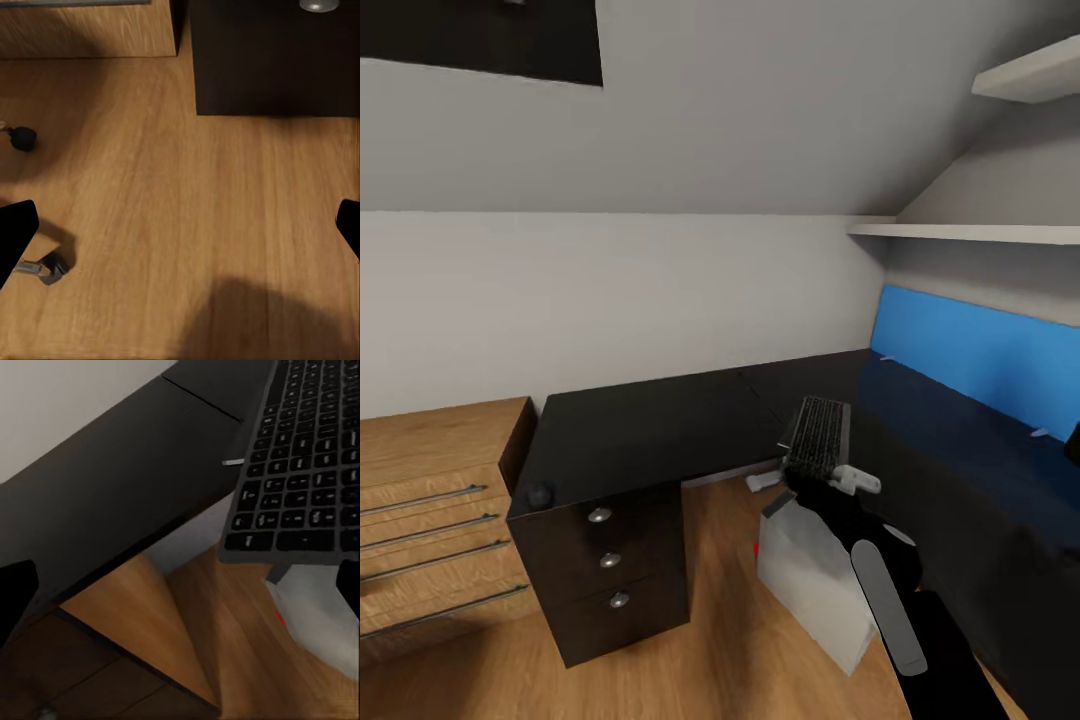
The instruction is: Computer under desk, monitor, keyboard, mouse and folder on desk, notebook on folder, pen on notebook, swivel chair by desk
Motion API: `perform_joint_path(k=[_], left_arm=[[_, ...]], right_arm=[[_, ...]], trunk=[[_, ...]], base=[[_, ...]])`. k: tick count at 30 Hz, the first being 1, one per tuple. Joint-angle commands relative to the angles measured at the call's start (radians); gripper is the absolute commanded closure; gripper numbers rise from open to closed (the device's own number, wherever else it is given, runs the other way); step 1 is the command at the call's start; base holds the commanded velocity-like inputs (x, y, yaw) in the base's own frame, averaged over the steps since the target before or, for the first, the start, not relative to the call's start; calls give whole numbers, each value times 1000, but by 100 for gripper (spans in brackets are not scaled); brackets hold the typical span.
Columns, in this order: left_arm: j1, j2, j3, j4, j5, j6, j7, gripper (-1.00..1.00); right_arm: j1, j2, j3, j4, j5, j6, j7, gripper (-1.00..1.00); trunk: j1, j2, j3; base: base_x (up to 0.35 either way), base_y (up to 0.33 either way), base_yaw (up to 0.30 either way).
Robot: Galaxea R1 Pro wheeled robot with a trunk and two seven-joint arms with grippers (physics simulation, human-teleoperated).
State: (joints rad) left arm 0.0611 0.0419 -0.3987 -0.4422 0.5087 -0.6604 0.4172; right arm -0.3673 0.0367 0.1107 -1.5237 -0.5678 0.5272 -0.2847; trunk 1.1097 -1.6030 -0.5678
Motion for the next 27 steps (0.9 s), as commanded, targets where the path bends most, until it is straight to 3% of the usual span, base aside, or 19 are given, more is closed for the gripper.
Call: perform_joint_path(k=[1, 7, 14, 27], left_arm=[[0, 1, -8, -3, 5, -1, 9, -100], [0, 2, -8, -3, 5, -1, 9, -100], [0, 2, -7, -3, 7, -1, 11, -100], [0, 1, -7, -3, 6, -1, 11, -100]], right_arm=[[-1, 0, 1, -1, -10, 2, -10, -100], [-1, 0, 1, -1, -11, 3, -10, -100], [-1, 0, 1, 0, -20, 5, -10, -100], [14, 2, 13, -1, -20, -2, -1, -100]], trunk=[[-1, -1, -1], [-1, -1, -1], [-1, -1, -1], [-1, -1, -1]], base=[[-326, 23, -263], [-330, 11, -247], [-315, 1, -37], [-26, 0, 0]])
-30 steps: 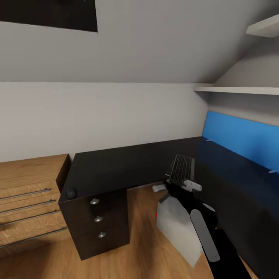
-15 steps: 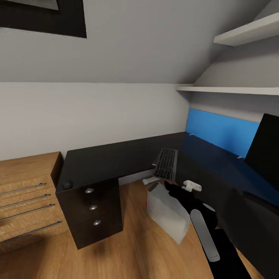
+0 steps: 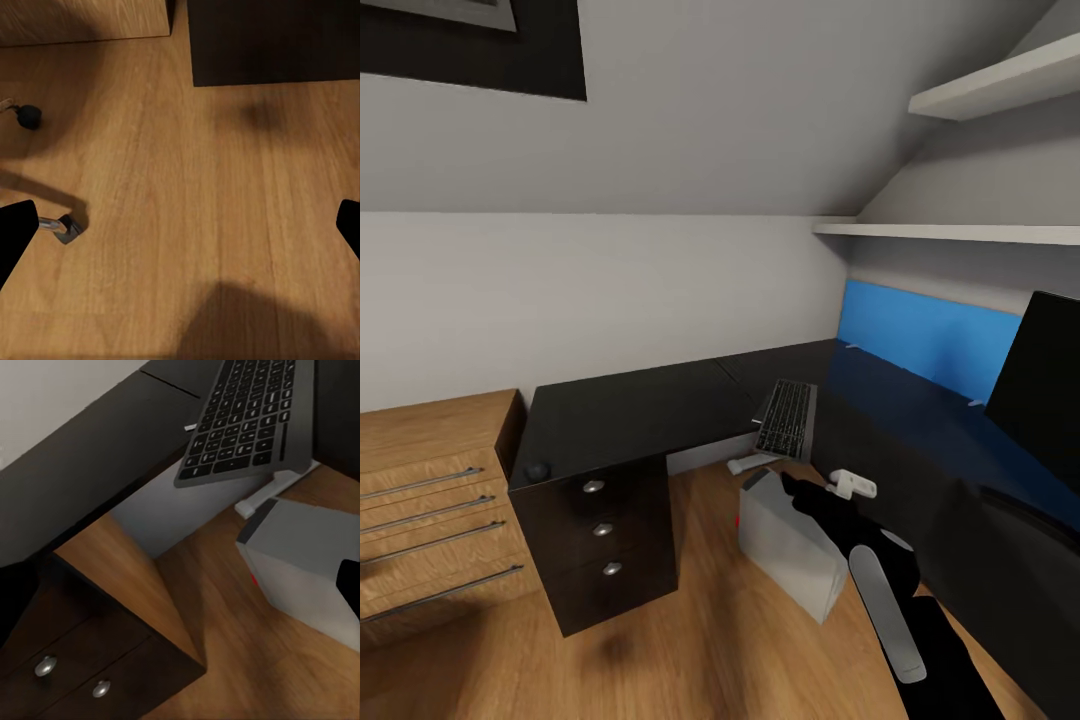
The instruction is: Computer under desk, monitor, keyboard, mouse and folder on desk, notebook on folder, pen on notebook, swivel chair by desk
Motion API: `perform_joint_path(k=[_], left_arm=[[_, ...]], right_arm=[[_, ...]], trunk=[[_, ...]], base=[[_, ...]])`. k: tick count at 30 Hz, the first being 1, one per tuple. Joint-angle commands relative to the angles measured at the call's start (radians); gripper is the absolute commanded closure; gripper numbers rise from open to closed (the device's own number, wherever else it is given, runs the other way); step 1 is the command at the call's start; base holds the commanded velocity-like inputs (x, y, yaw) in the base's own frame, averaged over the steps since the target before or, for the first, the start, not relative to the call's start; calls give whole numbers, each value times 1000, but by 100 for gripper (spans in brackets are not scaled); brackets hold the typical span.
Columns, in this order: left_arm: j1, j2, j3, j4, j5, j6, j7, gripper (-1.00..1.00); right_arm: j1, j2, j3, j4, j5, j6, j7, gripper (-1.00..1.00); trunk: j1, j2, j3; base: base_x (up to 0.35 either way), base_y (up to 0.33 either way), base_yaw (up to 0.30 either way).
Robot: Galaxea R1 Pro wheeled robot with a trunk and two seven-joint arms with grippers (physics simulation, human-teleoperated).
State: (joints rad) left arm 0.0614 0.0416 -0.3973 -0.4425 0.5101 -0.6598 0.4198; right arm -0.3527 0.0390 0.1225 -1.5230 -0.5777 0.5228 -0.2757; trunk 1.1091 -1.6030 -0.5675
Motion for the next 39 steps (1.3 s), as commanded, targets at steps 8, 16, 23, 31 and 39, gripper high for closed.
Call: perform_joint_path(k=[8, 16, 23, 31, 39], left_arm=[[0, 1, -8, -2, 5, -2, 8, -100], [0, 1, -9, -2, 5, -1, 8, -100], [0, 1, -9, -2, 5, 0, 8, -100], [0, 1, -9, -2, 5, 0, 8, -100], [0, 1, -10, -2, 5, 2, 5, -100]], right_arm=[[0, 15, 15, 6, -12, 1, -14, -100], [0, 72, 17, 37, -15, -30, -17, -100], [-1, 119, 18, 153, -71, -141, -16, -100], [-4, 136, 19, 326, -272, -469, -13, -100], [-14, 136, 17, 391, -435, -752, -9, -100]], trunk=[[0, 0, -1], [0, 0, -1], [0, 0, -1], [0, 0, -1], [0, 0, -1]], base=[[0, 0, 0], [0, 0, 0], [0, 0, 0], [0, 0, 0], [0, 0, 0]])
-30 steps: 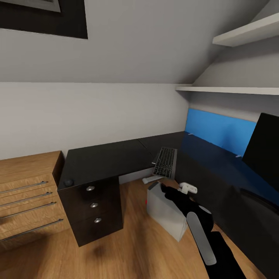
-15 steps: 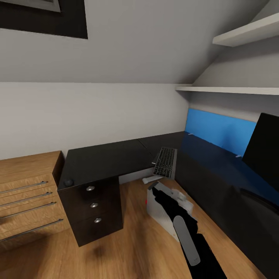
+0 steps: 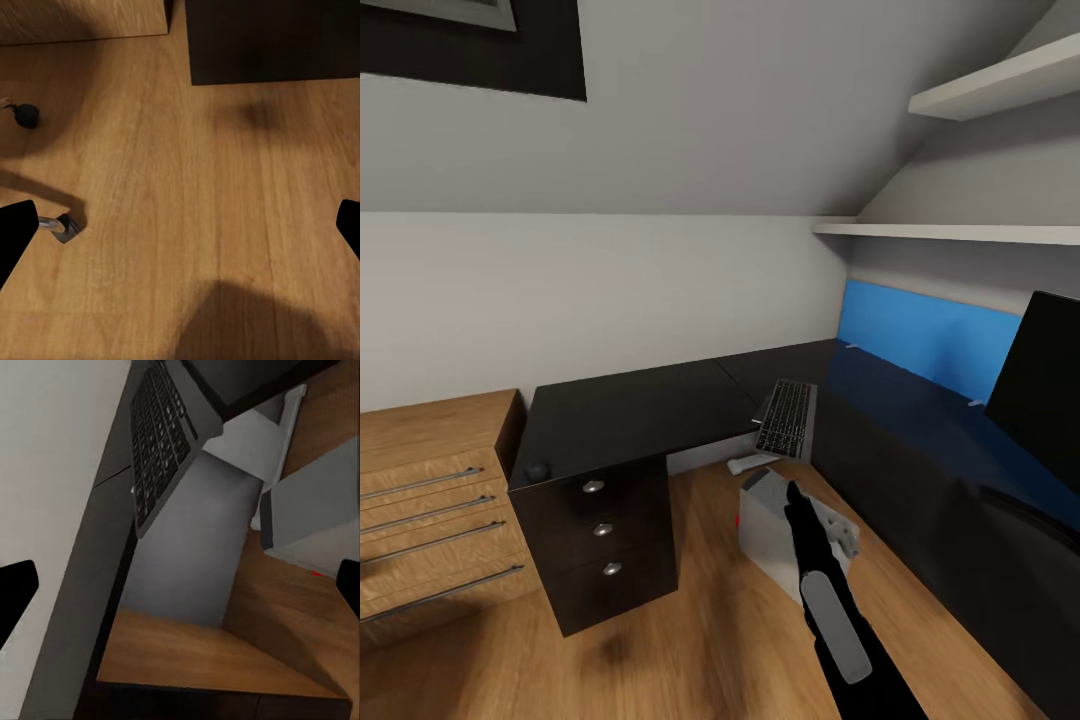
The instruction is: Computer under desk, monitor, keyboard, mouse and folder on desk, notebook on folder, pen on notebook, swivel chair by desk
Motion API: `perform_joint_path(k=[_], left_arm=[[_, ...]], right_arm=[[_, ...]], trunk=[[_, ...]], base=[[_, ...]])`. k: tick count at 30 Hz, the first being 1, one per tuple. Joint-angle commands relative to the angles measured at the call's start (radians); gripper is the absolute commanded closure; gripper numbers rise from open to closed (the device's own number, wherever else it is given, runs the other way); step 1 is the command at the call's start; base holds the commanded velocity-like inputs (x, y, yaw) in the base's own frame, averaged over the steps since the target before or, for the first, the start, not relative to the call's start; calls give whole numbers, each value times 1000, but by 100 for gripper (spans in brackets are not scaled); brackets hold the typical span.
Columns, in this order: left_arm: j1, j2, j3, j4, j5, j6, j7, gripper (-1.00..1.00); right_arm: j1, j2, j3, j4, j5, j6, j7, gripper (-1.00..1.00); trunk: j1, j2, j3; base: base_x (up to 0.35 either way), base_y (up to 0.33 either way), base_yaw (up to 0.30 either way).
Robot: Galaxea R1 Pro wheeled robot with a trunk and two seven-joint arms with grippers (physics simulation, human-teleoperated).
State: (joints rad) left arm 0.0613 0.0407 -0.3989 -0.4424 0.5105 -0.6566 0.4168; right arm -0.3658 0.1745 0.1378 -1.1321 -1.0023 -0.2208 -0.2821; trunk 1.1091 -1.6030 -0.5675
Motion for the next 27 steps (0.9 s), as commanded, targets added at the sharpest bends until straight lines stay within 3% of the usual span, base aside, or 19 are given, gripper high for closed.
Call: perform_joint_path(k=[1, 6, 10, 11, 13, 14, 15, 16, 17, 20, 23, 27], left_arm=[[0, 2, -9, -2, 5, -1, 8, -100], [0, 3, -7, -35, 4, 0, 10, -100], [0, 4, -9, -229, 0, 90, 11, -100], [0, 10, -10, -310, 0, 178, 11, -100], [0, 39, -10, -491, 2, 432, 12, -100], [0, 46, -10, -539, 3, 503, 12, -100], [0, 56, -10, -634, 6, 640, 13, -100], [0, 59, -10, -679, 7, 704, 13, -100], [0, 67, -10, -819, 21, 889, 13, -100], [0, 70, -9, -868, 72, 988, 13, -100], [0, 72, -7, -811, 95, 1012, 12, -100], [0, 75, -4, -785, 99, 1010, 13, -100]], right_arm=[[-2, 0, 0, 2, -17, -22, -2, -100], [-6, 0, -7, 13, -36, -70, -1, -100], [-7, 0, -8, 38, -37, -80, -1, -100], [-7, 0, -8, 46, -38, -81, -3, -100], [-7, 0, -9, 62, -37, -82, -5, -100], [-7, 0, -9, 65, -37, -82, -5, -100], [-7, 0, -8, 69, -37, -83, -3, -100], [-7, 0, -8, 70, -36, -83, -2, -100], [-7, 0, -8, 71, -38, -82, 0, -100], [-7, 0, -9, 61, -41, -83, 2, -100], [-7, 0, -10, 54, -42, -83, 6, -100], [-7, 0, -11, 53, -42, -83, 8, -100]], trunk=[[0, 0, -1], [0, 0, -1], [0, 0, -1], [0, 0, -1], [0, 0, -1], [0, 0, -1], [0, 0, -1], [0, 0, -1], [0, 0, -1], [4, -7, -4], [15, -28, -13], [31, -56, -26]], base=[[0, 0, 0], [0, 0, 0], [0, 0, 0], [0, 0, 0], [0, 0, 0], [0, 0, 0], [0, 0, 0], [0, 0, 0], [0, 0, 0], [0, 0, 0], [0, 0, 0], [0, 0, 0]])
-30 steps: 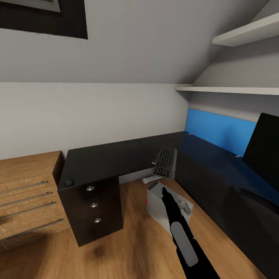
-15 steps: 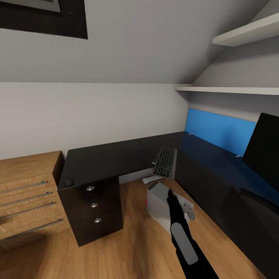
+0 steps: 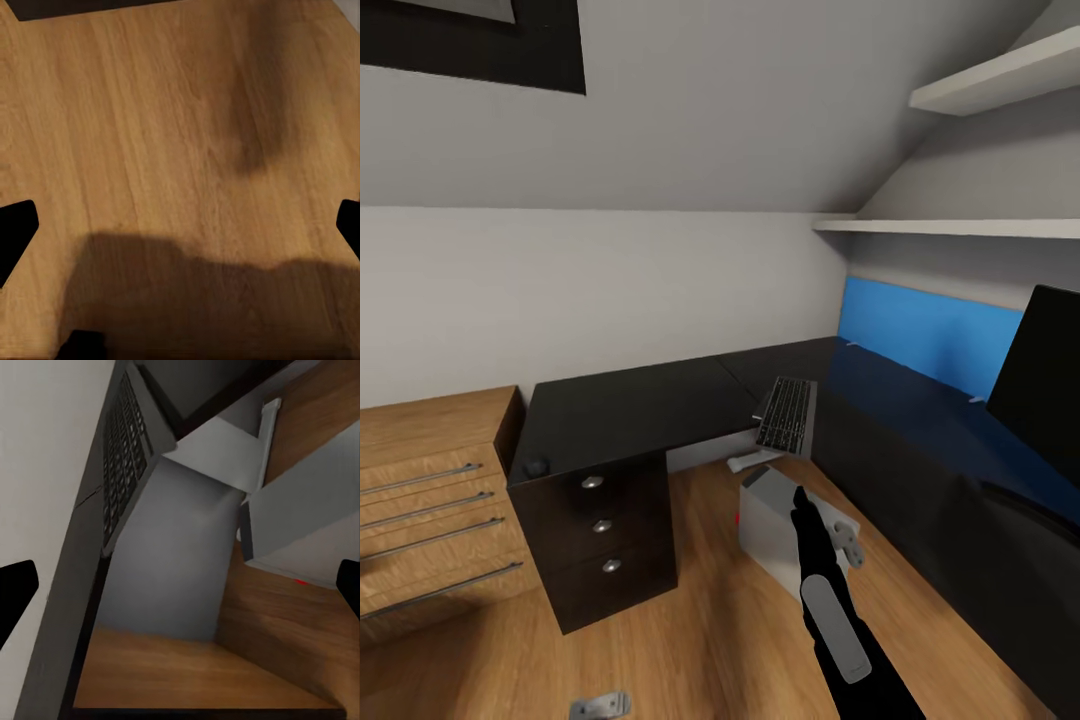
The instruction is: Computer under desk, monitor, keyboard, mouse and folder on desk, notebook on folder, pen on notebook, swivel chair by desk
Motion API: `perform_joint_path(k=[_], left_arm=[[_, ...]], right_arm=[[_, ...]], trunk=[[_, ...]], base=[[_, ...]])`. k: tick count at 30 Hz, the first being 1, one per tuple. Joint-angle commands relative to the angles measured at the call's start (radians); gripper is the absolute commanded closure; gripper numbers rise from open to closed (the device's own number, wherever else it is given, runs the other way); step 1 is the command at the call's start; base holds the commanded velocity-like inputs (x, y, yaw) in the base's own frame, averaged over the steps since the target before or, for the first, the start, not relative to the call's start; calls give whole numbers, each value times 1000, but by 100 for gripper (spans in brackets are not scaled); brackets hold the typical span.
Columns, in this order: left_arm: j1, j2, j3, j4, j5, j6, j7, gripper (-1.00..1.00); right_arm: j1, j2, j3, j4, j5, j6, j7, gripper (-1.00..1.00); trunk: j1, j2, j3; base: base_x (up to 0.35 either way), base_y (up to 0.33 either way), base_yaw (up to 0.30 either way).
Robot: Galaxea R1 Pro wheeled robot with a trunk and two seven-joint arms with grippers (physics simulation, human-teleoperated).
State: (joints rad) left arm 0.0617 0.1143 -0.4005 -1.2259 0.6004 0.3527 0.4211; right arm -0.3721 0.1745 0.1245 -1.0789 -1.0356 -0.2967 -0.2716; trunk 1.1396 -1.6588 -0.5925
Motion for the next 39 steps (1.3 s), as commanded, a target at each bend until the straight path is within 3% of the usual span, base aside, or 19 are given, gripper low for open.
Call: perform_joint_path(k=[1, 6, 7, 14, 21, 27, 33, 39], left_arm=[[0, 1, -2, 9, 10, -42, 11, -100], [0, 2, -3, 28, 8, -139, 8, -100], [0, 3, -4, 46, 5, -194, 7, -100], [1, 13, -6, 50, 5, -237, 7, -100], [1, 14, -7, 53, 5, -252, 7, -100], [1, 15, -11, 71, 6, -254, 4, -100], [1, 15, -66, 93, -18, -256, 4, -100], [1, 15, -102, 113, -36, -260, 4, -100]], right_arm=[[-1, 0, 1, 0, -9, -7, -1, -100], [-1, 0, -1, 3, -9, -7, 0, -100], [-1, 0, -7, 6, -10, -6, 1, -100], [-2, 0, -9, 40, -12, -6, 22, -100], [-4, 0, -10, 54, -32, -4, 68, -100], [-5, 0, -11, 57, -118, -4, 138, -100], [-5, 0, -14, 57, -161, -4, 233, -100], [-5, 0, -16, 57, -184, -4, 276, -100]], trunk=[[4, -8, -4], [23, -43, -20], [27, -50, -23], [54, -99, -45], [81, -148, -67], [81, -148, -67], [81, -148, -67], [81, -148, -67]], base=[[0, 0, 0], [0, 0, 0], [0, 0, 0], [0, 0, 0], [0, 0, 0], [0, 0, 0], [0, 0, 0], [47, 0, 0]])
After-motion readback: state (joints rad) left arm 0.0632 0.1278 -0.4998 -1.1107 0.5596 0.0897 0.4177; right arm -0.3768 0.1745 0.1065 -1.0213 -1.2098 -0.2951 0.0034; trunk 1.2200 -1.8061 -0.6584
